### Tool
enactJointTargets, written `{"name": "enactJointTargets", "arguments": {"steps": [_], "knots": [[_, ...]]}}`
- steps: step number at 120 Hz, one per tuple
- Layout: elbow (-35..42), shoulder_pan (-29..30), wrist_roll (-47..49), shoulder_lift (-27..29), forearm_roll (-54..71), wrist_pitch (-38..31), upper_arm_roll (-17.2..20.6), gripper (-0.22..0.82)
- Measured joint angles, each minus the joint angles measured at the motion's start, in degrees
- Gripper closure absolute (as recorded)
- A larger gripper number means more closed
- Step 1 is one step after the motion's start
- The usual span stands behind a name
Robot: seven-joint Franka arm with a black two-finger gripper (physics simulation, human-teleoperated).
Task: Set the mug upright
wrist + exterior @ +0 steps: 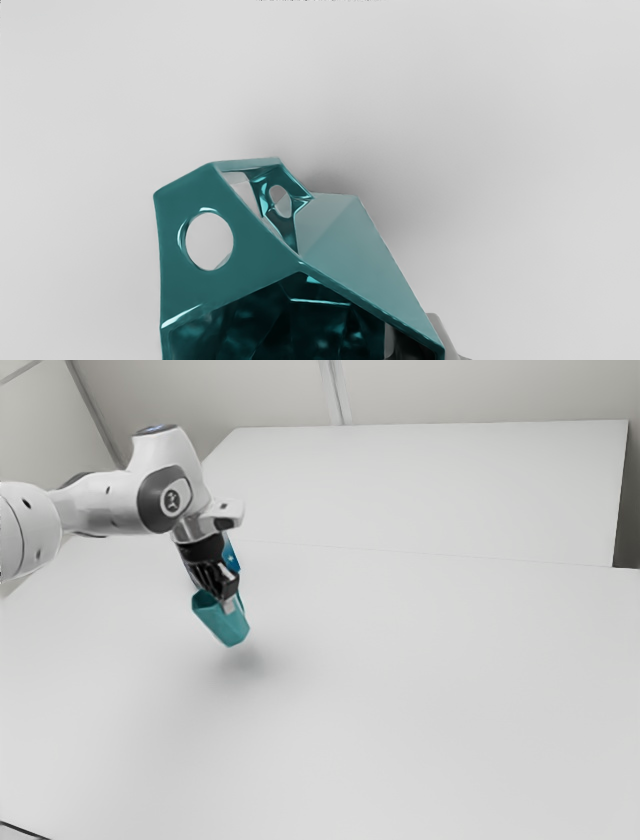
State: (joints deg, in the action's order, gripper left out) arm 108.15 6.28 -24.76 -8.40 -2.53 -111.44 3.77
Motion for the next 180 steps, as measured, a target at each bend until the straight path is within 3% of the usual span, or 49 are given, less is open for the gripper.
{"name": "enactJointTargets", "arguments": {"steps": [51, 79, 105, 136, 180], "knots": [[1.33, -1.17, 7.79, -5.49, 0.54, -3.8, 0.07, 0.76], [1.39, -1.48, 10.07, -4.7, 0.23, -3.87, 0.17, 0.31], [-0.1, -1.96, 11.44, 3.41, -0.51, -0.32, 1.58, 0.11], [-12.46, -1.45, 12.55, 5.94, -0.38, 11.2, 1.61, 0.03], [-13.68, -1.44, 13.3, 8.37, -0.24, 17.77, 1.46, 0.01]]}}
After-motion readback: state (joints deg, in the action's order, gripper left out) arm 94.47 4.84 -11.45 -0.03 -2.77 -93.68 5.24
